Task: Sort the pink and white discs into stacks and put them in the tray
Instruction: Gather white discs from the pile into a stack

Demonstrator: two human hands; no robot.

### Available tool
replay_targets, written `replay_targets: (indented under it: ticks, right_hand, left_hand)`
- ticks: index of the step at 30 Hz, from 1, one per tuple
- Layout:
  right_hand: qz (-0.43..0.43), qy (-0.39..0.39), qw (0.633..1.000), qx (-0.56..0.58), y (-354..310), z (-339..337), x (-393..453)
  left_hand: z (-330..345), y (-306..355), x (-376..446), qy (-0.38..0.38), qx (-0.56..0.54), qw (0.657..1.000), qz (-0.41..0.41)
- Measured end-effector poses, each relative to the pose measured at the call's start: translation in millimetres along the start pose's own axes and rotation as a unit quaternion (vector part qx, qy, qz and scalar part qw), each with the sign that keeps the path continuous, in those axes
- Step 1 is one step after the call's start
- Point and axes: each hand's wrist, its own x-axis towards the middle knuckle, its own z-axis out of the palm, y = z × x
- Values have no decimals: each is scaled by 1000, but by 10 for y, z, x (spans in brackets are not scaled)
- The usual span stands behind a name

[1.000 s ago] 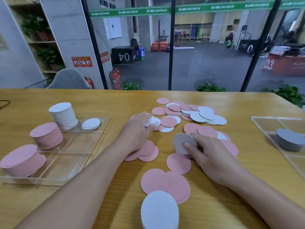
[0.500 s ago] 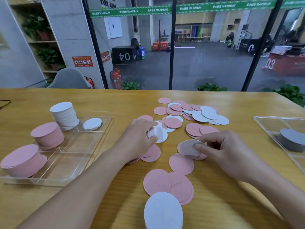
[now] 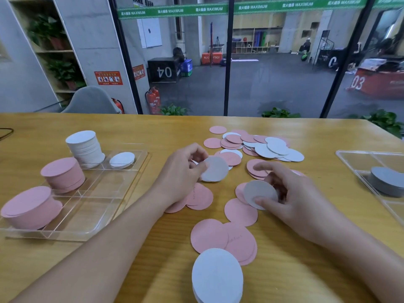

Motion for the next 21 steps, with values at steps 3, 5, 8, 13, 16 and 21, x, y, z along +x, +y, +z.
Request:
replay_targets:
  ticks: [3, 5, 8, 13, 16, 21]
  right_hand:
    - [-22, -14, 998, -57, 37, 6, 12]
    - [-12, -29, 998, -62, 69, 7, 9]
    - [-12, -33, 997, -69, 93, 8, 6]
    - [-11, -32, 998, -53, 92, 8, 6]
    - [-14, -30, 998, -55, 94, 19, 5]
    - [-19, -7, 1000, -21, 93, 45, 27]
  left_hand:
    - [13, 73, -27, 11, -74, 997, -5]
    - [9, 71, -30, 3, -95, 995, -16]
    - [-1, 28, -23, -12, -59, 998, -14]
    - [-9, 66, -56, -32, -60, 997, -21]
    - [14, 71, -50, -37, -80, 996, -7]
    - [33, 91, -62, -51, -102, 993, 10]
